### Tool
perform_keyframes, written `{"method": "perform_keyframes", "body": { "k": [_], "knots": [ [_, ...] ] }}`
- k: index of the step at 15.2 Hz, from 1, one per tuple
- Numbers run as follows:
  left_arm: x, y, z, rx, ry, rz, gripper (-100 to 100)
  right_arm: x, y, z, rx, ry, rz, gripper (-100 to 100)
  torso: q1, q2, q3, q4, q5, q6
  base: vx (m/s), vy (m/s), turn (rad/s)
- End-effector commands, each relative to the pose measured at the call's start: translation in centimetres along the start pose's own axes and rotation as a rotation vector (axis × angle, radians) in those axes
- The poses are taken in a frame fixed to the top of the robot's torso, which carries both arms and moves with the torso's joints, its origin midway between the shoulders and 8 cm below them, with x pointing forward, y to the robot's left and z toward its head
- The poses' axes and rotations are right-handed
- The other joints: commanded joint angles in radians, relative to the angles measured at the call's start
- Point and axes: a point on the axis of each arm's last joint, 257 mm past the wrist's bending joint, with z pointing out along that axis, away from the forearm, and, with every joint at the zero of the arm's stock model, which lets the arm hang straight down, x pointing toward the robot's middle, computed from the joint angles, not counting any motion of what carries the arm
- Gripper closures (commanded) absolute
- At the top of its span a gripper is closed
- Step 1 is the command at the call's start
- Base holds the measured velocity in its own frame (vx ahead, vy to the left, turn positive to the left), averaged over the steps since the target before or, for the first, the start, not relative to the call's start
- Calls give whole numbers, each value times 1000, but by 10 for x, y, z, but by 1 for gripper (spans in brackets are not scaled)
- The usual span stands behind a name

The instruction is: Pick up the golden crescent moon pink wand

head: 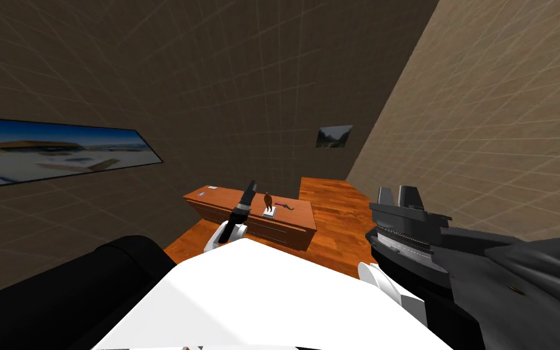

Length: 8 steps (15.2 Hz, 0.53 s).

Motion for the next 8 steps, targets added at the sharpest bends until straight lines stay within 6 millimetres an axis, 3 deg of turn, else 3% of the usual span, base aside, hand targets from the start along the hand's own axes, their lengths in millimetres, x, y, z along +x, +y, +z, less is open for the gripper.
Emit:
{"method": "perform_keyframes", "body": {
  "k": [1,2,3,4,5,8],
  "knots": [
    [-3,14,2,-41,7,8,-100,0,0,0,0,0,0,0,0,0,0,0,0,0,0,-41,-259],
    [-3,14,2,-41,7,8,-100,0,0,0,0,0,0,0,0,0,0,0,0,0,-1,-25,-78],
    [-10,33,2,-89,10,18,-100,0,0,0,0,0,0,0,1,0,0,0,0,-1,5,-40,-258],
    [-10,34,1,-95,11,18,-100,0,0,0,0,0,0,0,1,0,0,0,0,0,5,-40,-302],
    [-18,53,0,-142,10,28,-100,0,0,0,0,0,0,0,1,0,0,0,0,0,2,-54,-372],
    [-28,78,-3,-213,5,36,-100,0,0,0,0,0,0,0,-1,0,0,0,0,0,4,-56,-333]
  ]
}}
